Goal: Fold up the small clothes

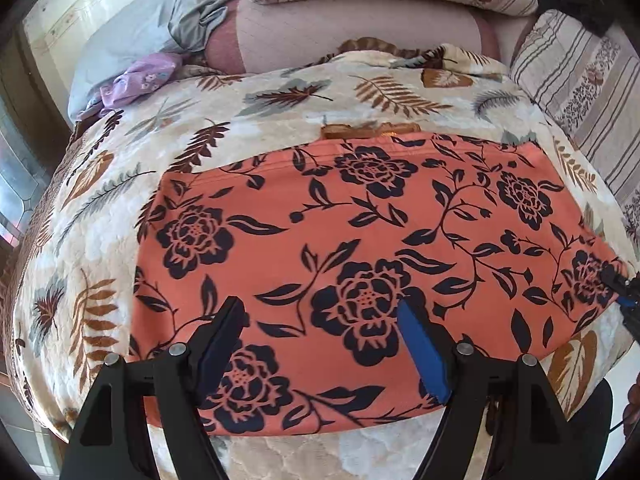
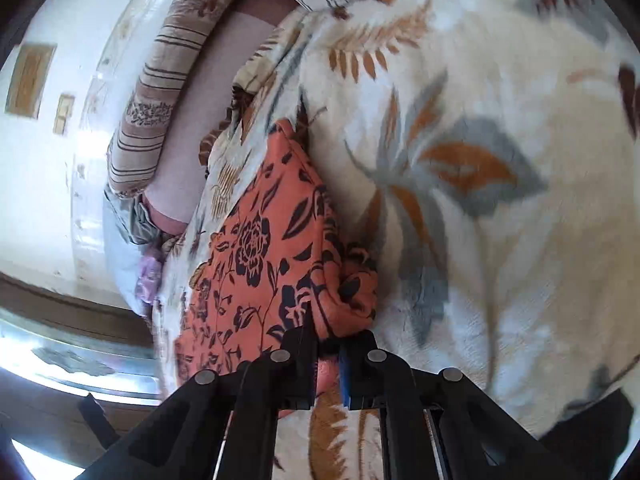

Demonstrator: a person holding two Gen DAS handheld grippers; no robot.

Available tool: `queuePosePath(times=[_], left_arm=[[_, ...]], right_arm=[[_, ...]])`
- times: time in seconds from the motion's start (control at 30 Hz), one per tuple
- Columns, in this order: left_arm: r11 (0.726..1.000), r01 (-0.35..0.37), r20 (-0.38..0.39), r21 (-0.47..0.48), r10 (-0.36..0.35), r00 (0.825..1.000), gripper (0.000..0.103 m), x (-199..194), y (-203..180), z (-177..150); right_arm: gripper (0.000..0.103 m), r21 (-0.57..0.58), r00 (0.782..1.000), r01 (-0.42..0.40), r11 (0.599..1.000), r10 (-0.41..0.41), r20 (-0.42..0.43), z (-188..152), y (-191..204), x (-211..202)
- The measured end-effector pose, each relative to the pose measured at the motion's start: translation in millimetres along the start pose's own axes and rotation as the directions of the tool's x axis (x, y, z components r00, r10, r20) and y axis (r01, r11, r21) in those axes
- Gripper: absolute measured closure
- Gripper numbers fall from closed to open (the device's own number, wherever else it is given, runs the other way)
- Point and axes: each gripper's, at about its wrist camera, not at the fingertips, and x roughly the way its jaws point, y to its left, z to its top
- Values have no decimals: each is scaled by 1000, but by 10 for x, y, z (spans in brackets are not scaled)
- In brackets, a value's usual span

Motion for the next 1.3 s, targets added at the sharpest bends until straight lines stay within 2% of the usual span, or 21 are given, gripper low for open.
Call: queuePosePath(times=[0.13,0.2,0.27,0.3,0.37,0.47,0.57,0.6,0.63,0.67,0.73,0.83,0.9,0.97,1.0,1.03,1.13,1.17,1.23,1.27,1.3], left_arm=[[1000,8,28,14,-8,1000,24,-10,-67,41],[1000,5,3,20,-5,1000,23,100,-90,44],[999,-1,-53,32,3,999,23,262,-119,13],[999,-7,-78,38,10,997,23,317,-129,-7],[1000,14,-42,17,-13,999,23,244,-124,-14],[998,63,47,-18,-62,997,23,61,-123,43],[998,61,14,9,-61,998,23,222,-211,33],[998,53,-45,47,-51,998,23,387,-273,-13],[996,36,-66,79,-31,997,19,521,-318,-74],[996,29,-14,81,-28,1000,17,499,-315,-94],[996,37,-29,76,-35,999,17,453,-295,-74],[995,44,-32,87,-41,999,17,454,-286,-83],[995,30,-26,97,-27,999,17,439,-314,-92],[994,13,-32,108,-10,999,18,394,-312,-37],[994,9,-14,107,-8,1000,18,327,-318,-9],[995,17,24,95,-20,1000,18,248,-318,29],[995,65,121,80,-75,990,18,53,-357,120],[994,58,118,94,-69,991,18,103,-388,116],[990,34,-26,138,-30,999,17,473,-478,56],[993,53,-44,108,-48,998,16,603,-444,-7],[995,60,5,81,-61,998,12,581,-397,-33]], right_arm=[[89,-56,999,37,998,-36,22,-45,38,-34],[57,18,998,22,1000,-21,-53,-92,-194,181],[36,48,995,-97,994,98,-16,-118,-275,136],[29,53,993,-113,992,115,-23,-116,-260,108],[13,88,992,-119,989,122,-36,-96,-208,52],[12,83,990,-139,987,141,-27,-51,-145,65],[18,72,991,-118,990,122,-48,-7,-154,243],[29,28,995,-92,995,93,-43,6,-82,266],[87,-24,998,-47,999,45,-52,-2,-4,302],[94,-48,998,-10,999,8,-55,0,49,328],[94,-150,999,31,988,-33,-10,-31,265,190],[94,-272,994,106,957,-93,63,-146,466,57],[87,-190,985,147,971,-161,-59,-120,89,422],[84,-25,997,-39,999,37,-71,-66,-223,369],[81,0,995,-63,998,62,-82,-37,-246,310],[73,-8,995,-59,998,58,-85,0,-233,219],[22,-21,996,-87,996,86,-28,90,-226,-34],[18,-9,996,-85,996,85,1,139,-236,-104],[18,-18,995,-95,995,95,22,312,-203,-152],[18,-24,994,-103,994,104,21,423,-163,-134],[18,-34,993,-112,993,113,16,505,-112,-101]])
